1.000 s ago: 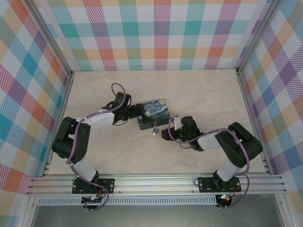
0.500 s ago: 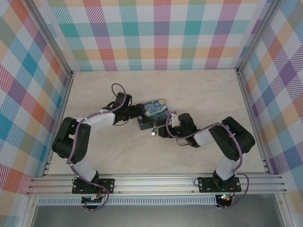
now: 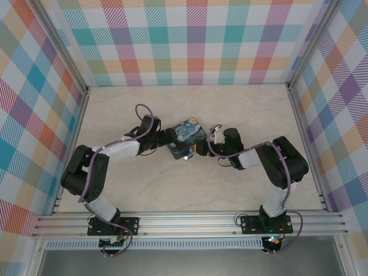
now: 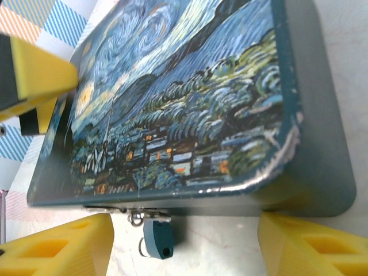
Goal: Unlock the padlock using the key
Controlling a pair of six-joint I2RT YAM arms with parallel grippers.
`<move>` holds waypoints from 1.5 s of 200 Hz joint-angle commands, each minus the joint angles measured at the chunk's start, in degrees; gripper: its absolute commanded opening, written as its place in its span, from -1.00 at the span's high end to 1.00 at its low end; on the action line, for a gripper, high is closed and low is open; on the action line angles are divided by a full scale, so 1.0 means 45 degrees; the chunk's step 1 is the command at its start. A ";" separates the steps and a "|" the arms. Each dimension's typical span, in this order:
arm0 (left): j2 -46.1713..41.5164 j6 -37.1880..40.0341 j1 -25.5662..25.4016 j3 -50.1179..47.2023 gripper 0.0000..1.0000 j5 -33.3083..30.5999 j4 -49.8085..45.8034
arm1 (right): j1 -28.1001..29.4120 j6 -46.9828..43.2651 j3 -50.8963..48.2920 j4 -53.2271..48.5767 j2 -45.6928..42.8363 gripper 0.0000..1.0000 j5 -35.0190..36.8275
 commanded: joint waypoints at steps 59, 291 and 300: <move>-0.0164 -0.0150 -0.0430 -0.0656 -0.65 -0.0611 -0.1855 | -0.0173 0.0333 -0.1882 0.1698 -0.0967 -0.21 -0.0953; -0.0189 -0.0296 -0.0567 -0.0553 -0.65 -0.0615 -0.1816 | 0.1018 0.2911 -0.0706 0.5589 0.2311 -0.20 -0.0740; -0.0201 -0.0307 -0.0561 -0.0555 -0.65 -0.0626 -0.1816 | 0.1050 0.2935 -0.0635 0.5625 0.2331 -0.21 -0.0742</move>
